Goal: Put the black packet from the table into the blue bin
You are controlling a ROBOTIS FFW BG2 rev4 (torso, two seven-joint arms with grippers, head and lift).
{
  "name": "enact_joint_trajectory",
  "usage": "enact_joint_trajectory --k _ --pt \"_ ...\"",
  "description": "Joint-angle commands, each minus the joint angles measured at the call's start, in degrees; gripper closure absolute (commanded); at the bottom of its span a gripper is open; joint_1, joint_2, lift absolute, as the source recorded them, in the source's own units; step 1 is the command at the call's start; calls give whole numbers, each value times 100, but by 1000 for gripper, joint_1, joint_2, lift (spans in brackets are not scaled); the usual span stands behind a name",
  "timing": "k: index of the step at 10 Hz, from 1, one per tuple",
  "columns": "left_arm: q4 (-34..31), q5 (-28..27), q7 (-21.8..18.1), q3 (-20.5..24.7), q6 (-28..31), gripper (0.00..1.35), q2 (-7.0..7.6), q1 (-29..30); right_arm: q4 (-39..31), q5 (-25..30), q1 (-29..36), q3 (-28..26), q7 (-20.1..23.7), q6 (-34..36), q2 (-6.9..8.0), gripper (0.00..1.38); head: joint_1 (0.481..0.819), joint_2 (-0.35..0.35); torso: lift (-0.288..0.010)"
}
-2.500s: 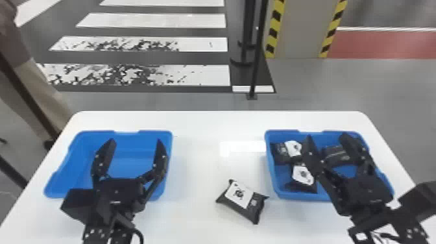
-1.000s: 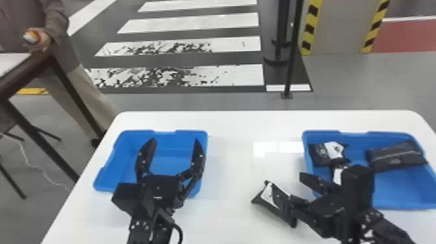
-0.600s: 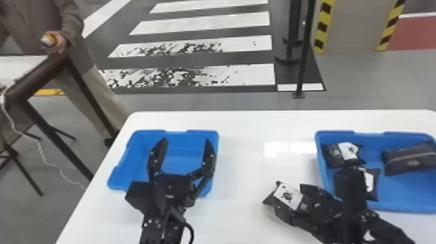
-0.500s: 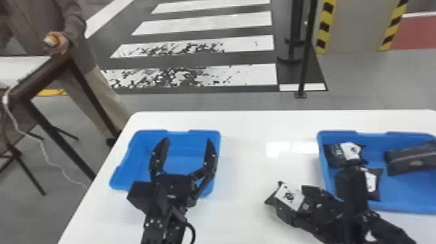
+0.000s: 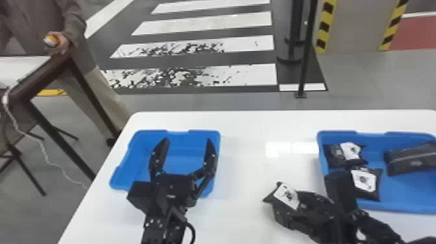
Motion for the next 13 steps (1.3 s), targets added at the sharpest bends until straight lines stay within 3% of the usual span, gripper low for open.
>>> enact_joint_trajectory --k 1,3,5,7,11,13 --pt "0 0 0 10 10 96 -6 0 225 -37 -138 74 -10 86 1 326 695 204 -110" --pt "0 0 0 21 10 96 3 14 85 32 -110 74 -45 255 1 934 695 204 -110" --pt "0 0 0 21 24 96 3 14 70 32 -96 74 -45 199 1 1033 695 206 -110" --pt "0 0 0 10 24 98 3 0 28 55 -54 74 -45 2 -8 1041 695 207 -110" --pt "0 0 0 44 10 99 12 28 -436 -128 340 51 -230 -1362 -43 1052 695 220 -110" --pt "0 -11 0 33 10 99 3 28 -534 -174 453 5 -317 -1545 -52 1053 695 224 -110"
